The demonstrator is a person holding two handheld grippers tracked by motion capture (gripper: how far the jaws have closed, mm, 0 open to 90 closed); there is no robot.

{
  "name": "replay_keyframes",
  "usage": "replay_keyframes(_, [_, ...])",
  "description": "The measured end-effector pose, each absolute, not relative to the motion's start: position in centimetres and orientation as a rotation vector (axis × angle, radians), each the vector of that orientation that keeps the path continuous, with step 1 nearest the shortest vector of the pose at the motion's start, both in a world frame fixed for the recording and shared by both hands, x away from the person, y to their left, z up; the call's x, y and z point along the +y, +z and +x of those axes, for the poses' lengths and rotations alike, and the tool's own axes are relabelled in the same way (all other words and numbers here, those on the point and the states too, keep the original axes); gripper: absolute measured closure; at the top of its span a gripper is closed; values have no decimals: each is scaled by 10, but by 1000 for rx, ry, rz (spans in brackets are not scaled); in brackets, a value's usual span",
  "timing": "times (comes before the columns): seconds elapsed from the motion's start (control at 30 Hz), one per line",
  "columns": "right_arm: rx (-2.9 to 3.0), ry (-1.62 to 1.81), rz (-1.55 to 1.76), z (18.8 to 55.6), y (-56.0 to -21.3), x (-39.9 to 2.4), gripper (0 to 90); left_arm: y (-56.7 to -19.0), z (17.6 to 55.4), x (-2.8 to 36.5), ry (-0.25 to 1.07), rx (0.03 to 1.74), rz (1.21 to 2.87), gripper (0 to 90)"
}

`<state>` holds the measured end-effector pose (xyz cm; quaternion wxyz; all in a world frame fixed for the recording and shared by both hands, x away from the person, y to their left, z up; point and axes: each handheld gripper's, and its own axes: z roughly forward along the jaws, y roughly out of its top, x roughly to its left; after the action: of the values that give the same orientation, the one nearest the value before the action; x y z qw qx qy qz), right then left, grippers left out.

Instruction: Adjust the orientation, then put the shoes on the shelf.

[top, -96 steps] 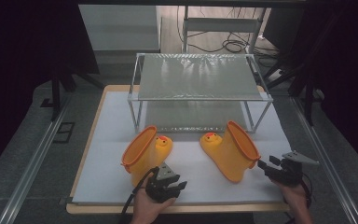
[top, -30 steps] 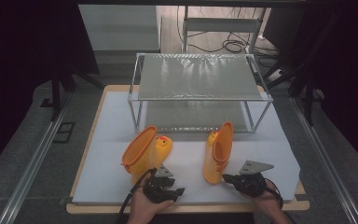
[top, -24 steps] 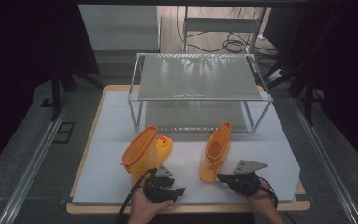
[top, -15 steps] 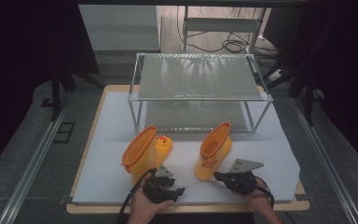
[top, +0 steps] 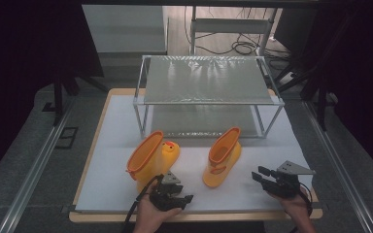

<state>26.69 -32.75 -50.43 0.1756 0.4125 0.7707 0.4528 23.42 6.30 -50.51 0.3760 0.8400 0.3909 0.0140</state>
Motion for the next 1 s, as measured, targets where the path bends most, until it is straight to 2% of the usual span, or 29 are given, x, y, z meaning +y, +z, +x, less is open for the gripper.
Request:
replay_keyframes(0.23, [2151, 1278, 1199, 268, -505, -333, 531, -504, 234, 61, 34, 997, 2150, 461])
replay_keyframes(0.5, [2134, 1287, 1209, 267, -504, -335, 526, -500, 235, 56, 16, 986, 2152, 457])
replay_keyframes(1.0, [2120, 1290, 1220, 267, -500, -341, 518, -458, 242, 48, -221, 894, 2262, 457])
